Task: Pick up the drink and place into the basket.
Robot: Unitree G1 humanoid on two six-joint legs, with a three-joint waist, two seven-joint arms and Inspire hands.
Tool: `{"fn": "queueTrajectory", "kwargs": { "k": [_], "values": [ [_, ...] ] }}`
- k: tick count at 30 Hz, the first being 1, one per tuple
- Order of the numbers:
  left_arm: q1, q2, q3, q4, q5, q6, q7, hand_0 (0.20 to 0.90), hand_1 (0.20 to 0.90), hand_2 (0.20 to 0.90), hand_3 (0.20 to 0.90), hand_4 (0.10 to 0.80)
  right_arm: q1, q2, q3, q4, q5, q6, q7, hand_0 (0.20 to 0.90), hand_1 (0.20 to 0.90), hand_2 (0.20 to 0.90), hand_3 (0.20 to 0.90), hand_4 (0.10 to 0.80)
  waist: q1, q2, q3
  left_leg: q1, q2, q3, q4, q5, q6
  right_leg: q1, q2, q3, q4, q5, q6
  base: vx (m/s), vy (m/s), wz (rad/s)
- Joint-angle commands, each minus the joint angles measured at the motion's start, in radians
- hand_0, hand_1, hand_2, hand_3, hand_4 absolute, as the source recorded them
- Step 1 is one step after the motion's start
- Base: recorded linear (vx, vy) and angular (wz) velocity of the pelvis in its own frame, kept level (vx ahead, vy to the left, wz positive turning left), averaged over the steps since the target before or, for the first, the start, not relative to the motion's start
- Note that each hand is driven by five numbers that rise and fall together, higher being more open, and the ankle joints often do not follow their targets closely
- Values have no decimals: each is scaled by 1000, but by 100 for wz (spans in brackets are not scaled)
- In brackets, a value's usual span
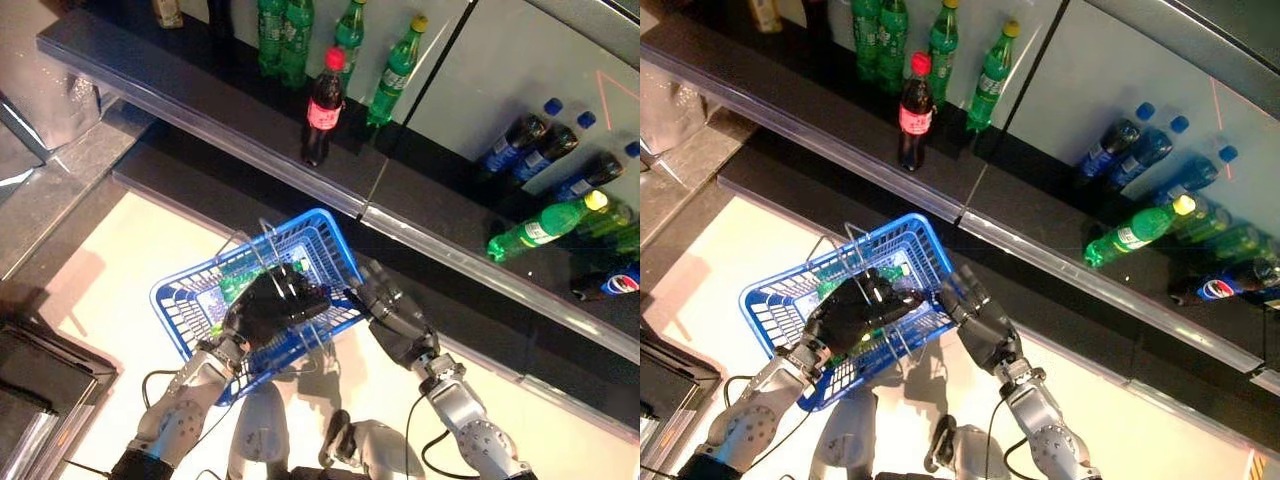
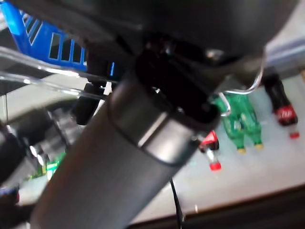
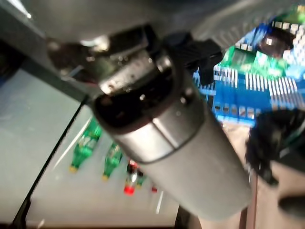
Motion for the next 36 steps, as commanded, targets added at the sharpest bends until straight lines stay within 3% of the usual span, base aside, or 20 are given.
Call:
{"fn": "queueTrajectory", "kwargs": {
  "k": [1, 2, 3, 4, 6, 9, 23, 28, 32, 36],
  "values": [
    [-135, -154, 60, -358, -63, -267, -136, 300, 300, 300, 200, 100, 29, -78, -28, -74, -59, -14, 87, 900, 900, 900, 900, 800, -47, 40, -260, 65, -4, 24, 42, -99, 30, -25, -1, 9, -93, 183, 13, -63, 25, -22],
    [-98, -145, 98, -342, -92, -268, -164, 300, 300, 300, 200, 100, 45, -74, -45, -74, -69, 5, 105, 900, 900, 900, 900, 800, -51, 45, -267, 71, -1, 32, 29, -94, 26, -23, 1, 16, -100, 182, 12, -118, 56, -24],
    [36, -120, 234, -285, -192, -236, -318, 300, 300, 300, 200, 100, 120, -83, -115, -74, -88, 38, 170, 900, 900, 900, 900, 800, -48, 56, -278, 85, 2, 40, 5, -87, 21, -16, -4, 21, -122, 186, 12, -89, 50, -15],
    [36, -120, 234, -285, -192, -236, -320, 300, 300, 300, 200, 100, 120, -83, -115, -74, -88, 38, 171, 900, 900, 900, 900, 800, -48, 56, -280, 84, 3, 40, 5, -86, 21, -16, -3, 20, -123, 186, 12, -130, 44, -11],
    [156, -129, 330, -246, -223, -189, -384, 300, 300, 300, 200, 100, 178, -87, -170, -54, -113, 68, 173, 900, 900, 900, 900, 800, -40, 69, -294, 94, 4, 46, -28, -75, 19, -9, -8, 23, -159, 199, 15, -113, 7, -8],
    [221, -153, 379, -197, -213, -131, -364, 300, 300, 300, 200, 100, 207, -73, -197, -2, -112, 103, 168, 900, 900, 900, 900, 800, -37, 79, -326, 113, 6, 54, -81, -61, 15, 4, -4, 32, -211, 218, 18, -75, -9, 0],
    [173, -237, 352, 343, -63, -180, -176, 300, 300, 300, 200, 100, 166, -13, -170, 392, -379, 143, 71, 900, 900, 900, 900, 800, -93, 112, -414, 181, 33, 117, -226, -24, -11, 25, -3, 66, -334, 273, 25, -37, -1, -5],
    [78, -256, 308, 610, 74, -219, -44, 300, 300, 300, 200, 100, 62, 15, -152, 710, -525, 111, -52, 900, 900, 900, 900, 800, -99, 127, -427, 189, 42, 133, -247, -21, -20, 31, -7, 58, -358, 287, 29, -30, 0, -2],
    [21, -292, 279, 863, 156, -228, 15, 300, 300, 300, 200, 100, 0, 37, -164, 1064, -751, 33, -119, 900, 900, 900, 900, 800, -93, 149, -435, 188, 44, 139, -256, -25, -21, 33, -9, 51, -368, 290, 31, -26, 16, -2],
    [7, -302, 293, 962, 158, -207, 36, 300, 300, 300, 200, 100, -9, 49, -155, 1147, -806, 16, -127, 900, 900, 900, 900, 800, -94, 153, -437, 187, 42, 141, -261, -27, -21, 35, -12, 44, -373, 290, 32, -17, 15, -6]
  ]
}}
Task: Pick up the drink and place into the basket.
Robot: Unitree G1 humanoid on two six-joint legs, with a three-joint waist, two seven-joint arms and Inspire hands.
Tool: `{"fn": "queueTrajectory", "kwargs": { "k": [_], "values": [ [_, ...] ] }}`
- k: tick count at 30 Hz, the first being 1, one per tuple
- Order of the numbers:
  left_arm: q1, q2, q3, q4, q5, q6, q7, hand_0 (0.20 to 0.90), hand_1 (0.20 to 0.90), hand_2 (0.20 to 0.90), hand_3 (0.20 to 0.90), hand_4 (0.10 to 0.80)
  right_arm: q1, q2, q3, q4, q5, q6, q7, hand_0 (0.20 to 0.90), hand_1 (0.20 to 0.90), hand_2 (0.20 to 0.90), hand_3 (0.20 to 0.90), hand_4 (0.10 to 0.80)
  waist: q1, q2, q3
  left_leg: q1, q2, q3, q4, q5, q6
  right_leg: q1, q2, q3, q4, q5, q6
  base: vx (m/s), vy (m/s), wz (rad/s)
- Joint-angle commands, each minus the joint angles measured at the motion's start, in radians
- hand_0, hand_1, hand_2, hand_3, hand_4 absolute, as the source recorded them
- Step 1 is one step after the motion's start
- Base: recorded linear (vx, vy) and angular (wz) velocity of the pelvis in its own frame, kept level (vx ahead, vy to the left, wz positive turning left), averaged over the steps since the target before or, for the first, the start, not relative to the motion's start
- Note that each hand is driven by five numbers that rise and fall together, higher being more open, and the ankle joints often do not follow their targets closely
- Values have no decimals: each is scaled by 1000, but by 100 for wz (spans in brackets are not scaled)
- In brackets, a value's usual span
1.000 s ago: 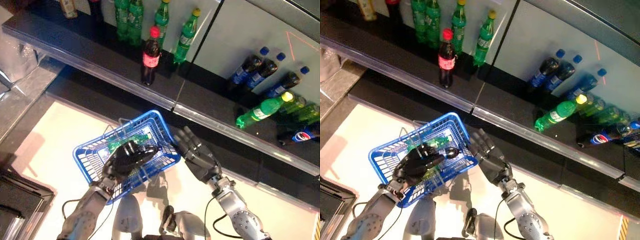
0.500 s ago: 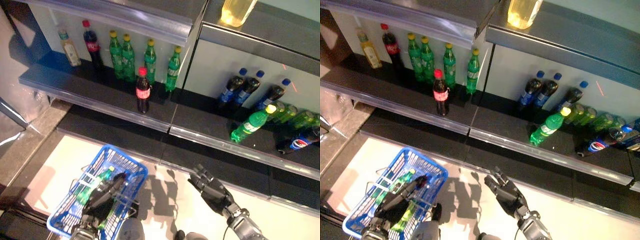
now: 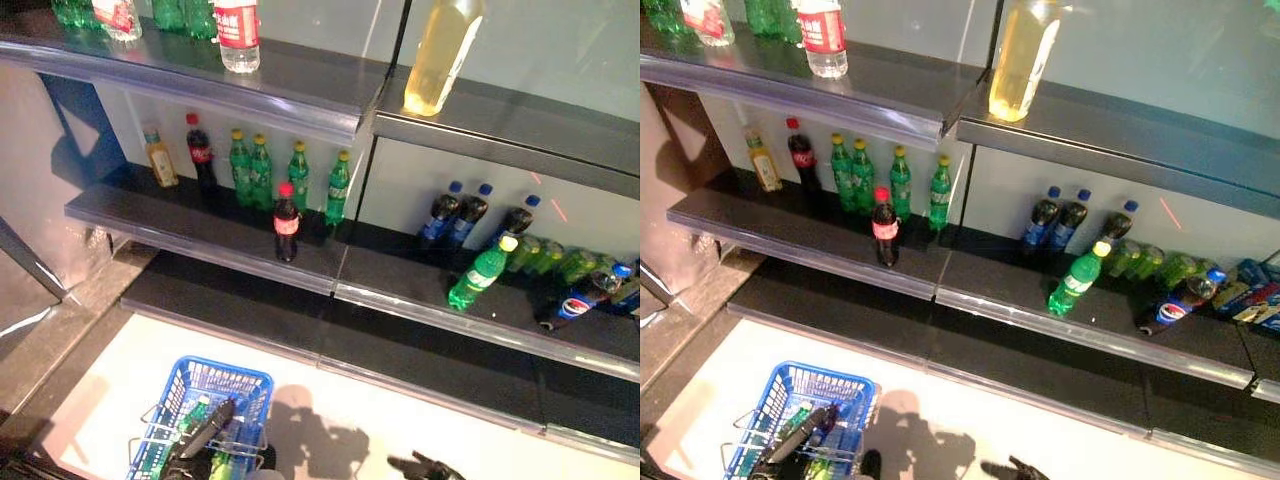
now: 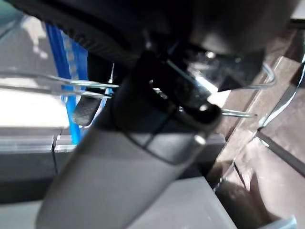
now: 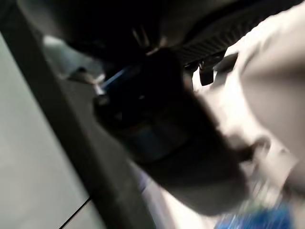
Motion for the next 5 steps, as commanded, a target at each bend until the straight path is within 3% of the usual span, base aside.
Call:
{"fn": "queueTrajectory", "kwargs": {
  "k": [1, 5],
  "values": [
    [-99, -32, -40, 21, 124, -64, -64, 300, 300, 300, 200, 100, -42, -16, -8, 55, -89, -64, -38, 900, 900, 900, 900, 800, -4, 46, -21, 58, 32, 38, 5, -87, -32, -64, -32, -2, -81, 178, 15, -8, 19, -11],
    [-105, -48, -26, 109, 130, -57, -43, 300, 300, 300, 200, 100, -44, -3, -17, 107, -127, -68, -41, 900, 900, 900, 900, 800, -13, 49, -28, 64, 32, 48, 5, -97, -32, -57, -36, -3, -94, 180, 19, 1, 18, -2]
  ]
}}
